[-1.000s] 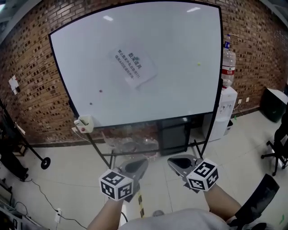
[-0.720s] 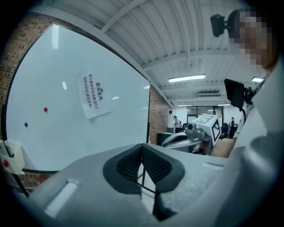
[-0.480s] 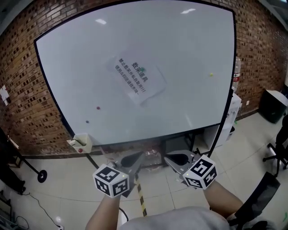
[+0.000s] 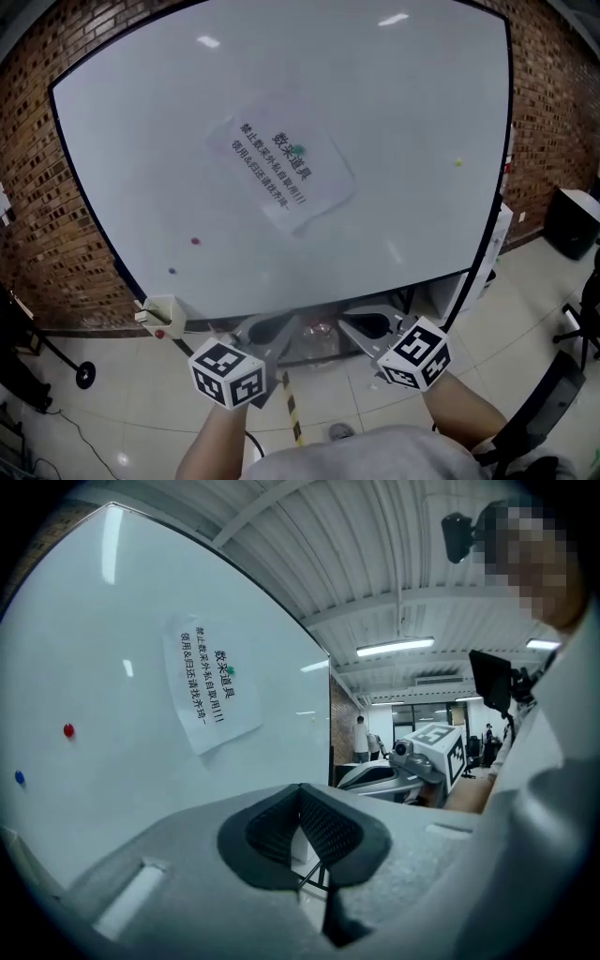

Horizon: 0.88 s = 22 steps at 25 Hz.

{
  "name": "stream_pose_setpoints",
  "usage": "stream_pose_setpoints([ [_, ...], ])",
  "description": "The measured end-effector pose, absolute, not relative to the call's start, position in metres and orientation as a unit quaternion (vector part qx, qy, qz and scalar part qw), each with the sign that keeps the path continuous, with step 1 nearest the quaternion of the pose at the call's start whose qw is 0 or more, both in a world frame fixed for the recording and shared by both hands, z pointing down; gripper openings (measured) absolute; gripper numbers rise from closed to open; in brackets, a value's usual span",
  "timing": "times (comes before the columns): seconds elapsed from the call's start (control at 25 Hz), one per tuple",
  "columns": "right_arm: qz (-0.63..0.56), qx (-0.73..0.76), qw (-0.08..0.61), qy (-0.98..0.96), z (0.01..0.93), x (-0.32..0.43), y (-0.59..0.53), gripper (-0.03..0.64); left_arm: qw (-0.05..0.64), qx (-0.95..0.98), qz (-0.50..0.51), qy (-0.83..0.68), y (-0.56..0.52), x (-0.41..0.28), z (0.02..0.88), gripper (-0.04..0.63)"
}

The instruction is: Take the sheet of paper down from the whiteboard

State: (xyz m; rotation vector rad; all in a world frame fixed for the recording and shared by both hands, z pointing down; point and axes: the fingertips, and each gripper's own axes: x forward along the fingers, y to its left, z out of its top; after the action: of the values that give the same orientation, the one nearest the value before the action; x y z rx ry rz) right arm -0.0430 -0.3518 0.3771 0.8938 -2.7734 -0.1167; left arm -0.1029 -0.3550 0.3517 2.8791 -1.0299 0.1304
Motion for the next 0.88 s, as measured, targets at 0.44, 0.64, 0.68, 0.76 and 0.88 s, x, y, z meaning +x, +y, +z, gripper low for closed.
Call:
stream_pose_setpoints([
  [0.44,-0.07,0.287,0.118,-0.948,0.356,-0.056,-0.469,-0.002,0.036,0.937,0.036,-0.346,-0.48,-0.106,0.334,0.002],
  [0.64,-0.079,0.294,0.118,-0.945,0.346,-0.058,-0.501,-0.002,0.026,0.938,0.039,-0.343,-0.51,-0.112,0.325,0.002],
  [0.68,-0.082,0.298,0.115,-0.944,0.342,-0.059,-0.505,-0.002,0.023,0.939,0.04,-0.342,-0.514,-0.115,0.322,0.002],
  [0.76,-0.084,0.304,0.111,-0.942,0.335,-0.063,-0.511,-0.002,0.015,0.94,0.038,-0.338,-0.52,-0.121,0.314,0.002],
  [0.88,-0.095,0.312,0.113,-0.938,0.325,-0.071,-0.514,-0.002,0.007,0.943,0.036,-0.331,-0.523,-0.129,0.303,0.002],
])
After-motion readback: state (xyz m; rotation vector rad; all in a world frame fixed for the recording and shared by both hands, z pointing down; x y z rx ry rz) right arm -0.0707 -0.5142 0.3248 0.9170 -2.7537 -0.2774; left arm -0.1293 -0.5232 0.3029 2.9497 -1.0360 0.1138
